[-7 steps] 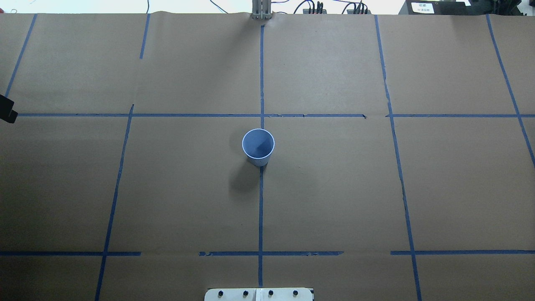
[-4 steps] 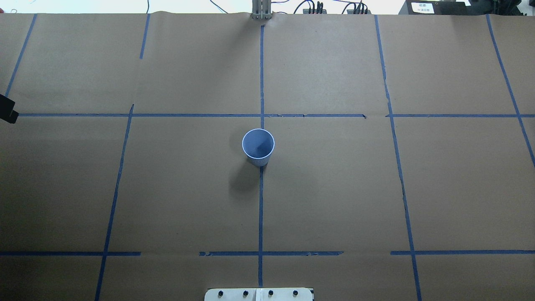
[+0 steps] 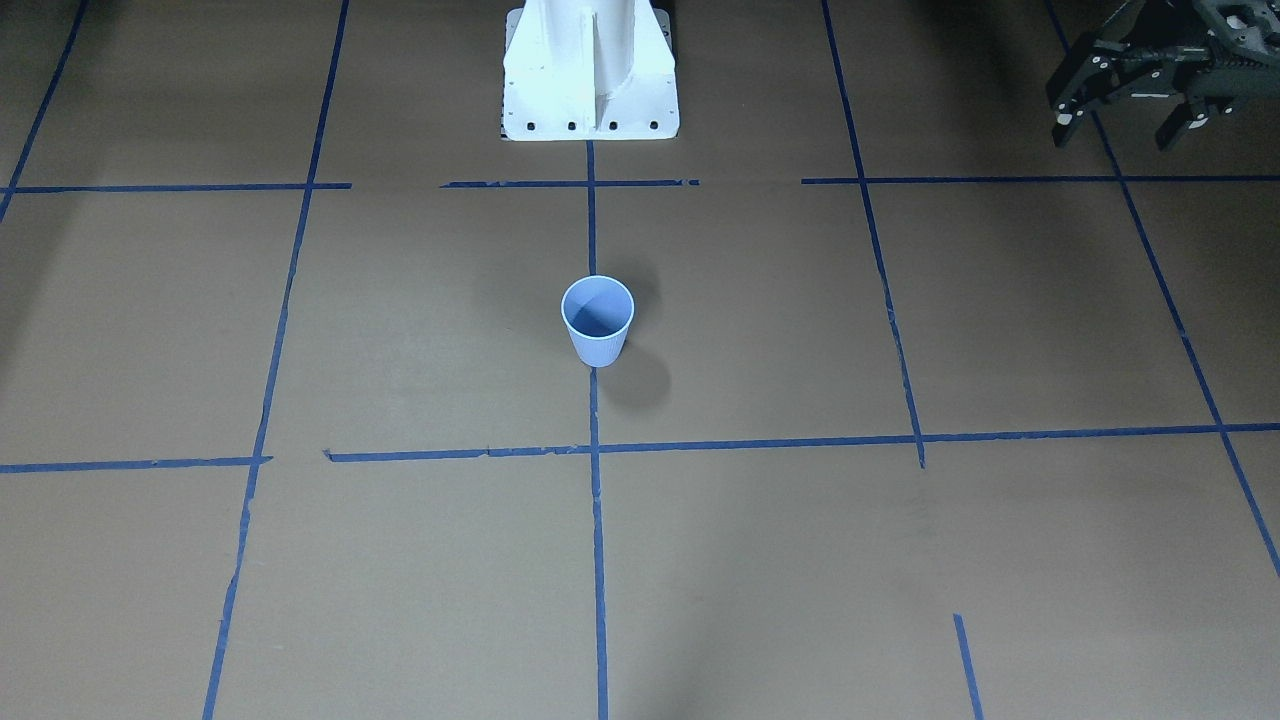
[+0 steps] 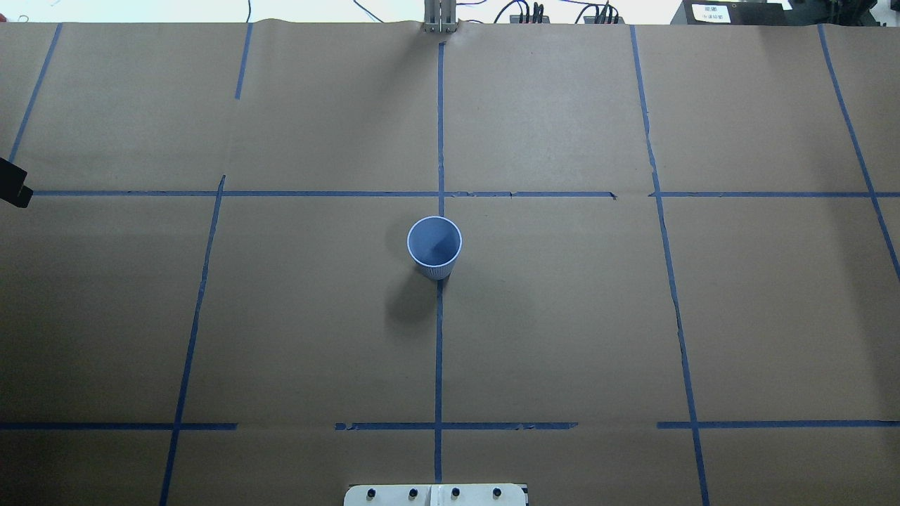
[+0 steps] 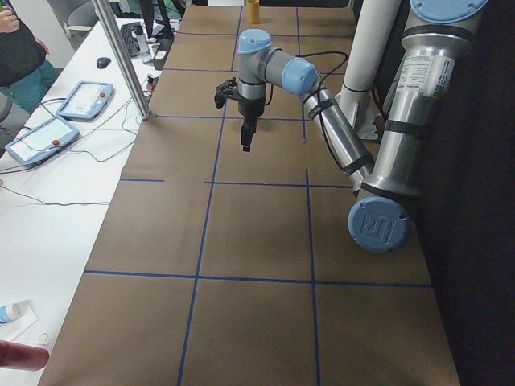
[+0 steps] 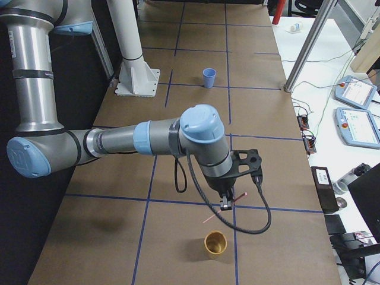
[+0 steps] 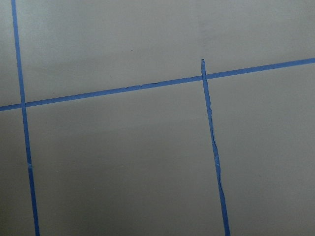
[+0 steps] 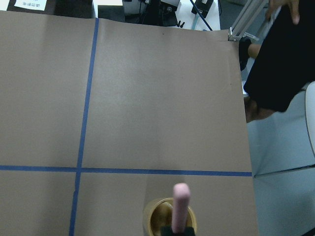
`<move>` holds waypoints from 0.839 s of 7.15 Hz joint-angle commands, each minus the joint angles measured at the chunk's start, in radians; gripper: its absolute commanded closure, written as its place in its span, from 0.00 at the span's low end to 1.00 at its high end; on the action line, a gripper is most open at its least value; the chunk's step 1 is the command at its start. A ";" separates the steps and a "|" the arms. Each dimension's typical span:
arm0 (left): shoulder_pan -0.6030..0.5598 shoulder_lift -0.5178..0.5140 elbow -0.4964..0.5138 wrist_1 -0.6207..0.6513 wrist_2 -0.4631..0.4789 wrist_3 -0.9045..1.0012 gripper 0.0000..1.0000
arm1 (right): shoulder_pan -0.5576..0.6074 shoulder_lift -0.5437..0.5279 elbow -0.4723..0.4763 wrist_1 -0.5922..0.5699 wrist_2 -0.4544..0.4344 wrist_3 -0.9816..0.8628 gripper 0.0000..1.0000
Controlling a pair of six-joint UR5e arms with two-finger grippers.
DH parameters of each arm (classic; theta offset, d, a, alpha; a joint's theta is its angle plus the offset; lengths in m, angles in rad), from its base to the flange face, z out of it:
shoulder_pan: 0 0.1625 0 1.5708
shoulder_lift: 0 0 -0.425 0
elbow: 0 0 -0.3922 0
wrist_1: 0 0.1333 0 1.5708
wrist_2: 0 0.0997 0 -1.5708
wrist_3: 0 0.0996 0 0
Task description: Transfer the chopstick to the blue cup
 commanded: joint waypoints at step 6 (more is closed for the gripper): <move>-0.090 0.011 0.177 -0.011 0.005 0.331 0.00 | -0.580 0.373 0.246 -0.057 -0.040 0.956 1.00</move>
